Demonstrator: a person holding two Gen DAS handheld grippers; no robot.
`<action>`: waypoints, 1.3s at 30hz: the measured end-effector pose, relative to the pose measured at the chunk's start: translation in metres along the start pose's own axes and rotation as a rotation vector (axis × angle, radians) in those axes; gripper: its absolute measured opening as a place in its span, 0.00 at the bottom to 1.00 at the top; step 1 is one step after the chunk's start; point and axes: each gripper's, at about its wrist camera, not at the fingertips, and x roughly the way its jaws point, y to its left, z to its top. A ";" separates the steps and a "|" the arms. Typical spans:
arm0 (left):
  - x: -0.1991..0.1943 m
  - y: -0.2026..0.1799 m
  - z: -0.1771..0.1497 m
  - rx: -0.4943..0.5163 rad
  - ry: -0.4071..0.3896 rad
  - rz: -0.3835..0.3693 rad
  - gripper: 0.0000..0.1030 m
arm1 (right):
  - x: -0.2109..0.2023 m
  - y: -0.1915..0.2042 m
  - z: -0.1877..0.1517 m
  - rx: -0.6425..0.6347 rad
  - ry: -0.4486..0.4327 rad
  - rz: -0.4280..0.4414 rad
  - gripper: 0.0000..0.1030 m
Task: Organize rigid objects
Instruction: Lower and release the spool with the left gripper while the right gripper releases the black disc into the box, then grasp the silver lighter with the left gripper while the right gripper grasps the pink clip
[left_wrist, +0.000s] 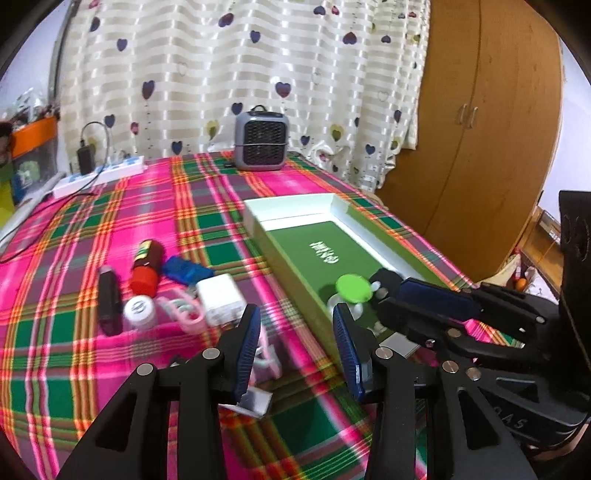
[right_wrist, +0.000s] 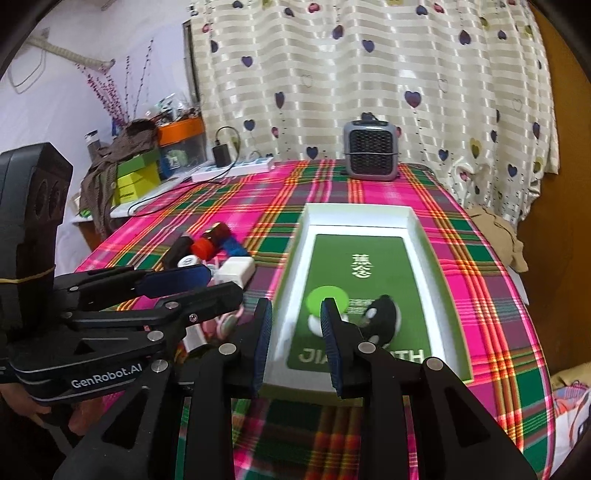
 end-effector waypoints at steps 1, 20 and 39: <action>-0.002 0.002 -0.002 -0.002 0.000 0.007 0.39 | 0.000 0.002 -0.001 -0.005 0.000 0.004 0.28; 0.000 0.030 -0.035 -0.060 0.066 0.135 0.42 | 0.002 0.030 -0.005 -0.061 0.017 0.045 0.28; 0.016 0.047 -0.035 -0.101 0.142 0.303 0.47 | 0.004 0.039 -0.003 -0.083 0.019 0.060 0.27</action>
